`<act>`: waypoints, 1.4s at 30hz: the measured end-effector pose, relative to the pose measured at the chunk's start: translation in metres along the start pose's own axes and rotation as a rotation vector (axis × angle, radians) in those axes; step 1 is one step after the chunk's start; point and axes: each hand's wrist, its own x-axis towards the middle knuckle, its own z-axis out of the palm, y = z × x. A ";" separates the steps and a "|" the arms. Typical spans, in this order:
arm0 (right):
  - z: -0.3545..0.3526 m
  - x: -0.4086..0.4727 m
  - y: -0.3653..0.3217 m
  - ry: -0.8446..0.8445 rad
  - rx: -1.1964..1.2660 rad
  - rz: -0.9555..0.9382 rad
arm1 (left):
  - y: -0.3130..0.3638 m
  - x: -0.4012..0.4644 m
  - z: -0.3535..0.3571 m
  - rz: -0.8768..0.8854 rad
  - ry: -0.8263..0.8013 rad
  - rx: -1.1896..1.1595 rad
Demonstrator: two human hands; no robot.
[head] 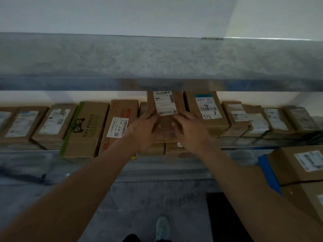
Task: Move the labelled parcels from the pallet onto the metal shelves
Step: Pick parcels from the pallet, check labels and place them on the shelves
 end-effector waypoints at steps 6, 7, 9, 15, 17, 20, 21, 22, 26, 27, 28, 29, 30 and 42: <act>0.008 0.006 -0.006 0.073 0.038 0.015 | -0.005 0.003 -0.002 -0.058 0.038 -0.068; 0.009 0.007 -0.009 0.058 0.038 0.011 | -0.008 0.002 -0.003 -0.057 0.049 -0.058; 0.012 0.008 -0.013 0.032 0.017 0.028 | -0.016 -0.001 -0.007 -0.044 0.065 -0.032; 0.023 0.007 -0.031 -0.037 0.091 0.061 | -0.030 -0.003 -0.009 0.055 0.032 -0.075; 0.027 0.005 -0.034 -0.036 0.120 0.069 | -0.032 -0.005 -0.006 0.072 0.022 -0.096; 0.028 0.004 -0.040 -0.040 0.155 0.096 | -0.038 -0.011 -0.005 0.087 0.009 -0.119; 0.028 0.003 -0.042 -0.043 0.152 0.101 | -0.040 -0.013 -0.005 0.096 0.010 -0.126; 0.027 0.002 -0.045 -0.044 0.145 0.105 | -0.042 -0.015 -0.006 0.104 0.012 -0.130; 0.024 -0.005 -0.062 -0.011 0.128 0.096 | -0.048 -0.027 -0.015 0.130 0.026 -0.132; 0.023 -0.006 -0.066 0.000 0.116 0.096 | -0.049 -0.029 -0.018 0.136 0.026 -0.134; 0.021 -0.008 -0.071 0.007 0.105 0.096 | -0.051 -0.032 -0.020 0.143 0.028 -0.135; 0.018 -0.009 -0.075 0.013 0.095 0.096 | -0.052 -0.034 -0.023 0.148 0.031 -0.134; 0.016 -0.011 -0.079 0.017 0.089 0.097 | -0.053 -0.036 -0.025 0.153 0.036 -0.131; -0.002 -0.044 -0.132 0.127 -0.029 0.149 | -0.056 -0.069 -0.053 0.294 0.045 -0.122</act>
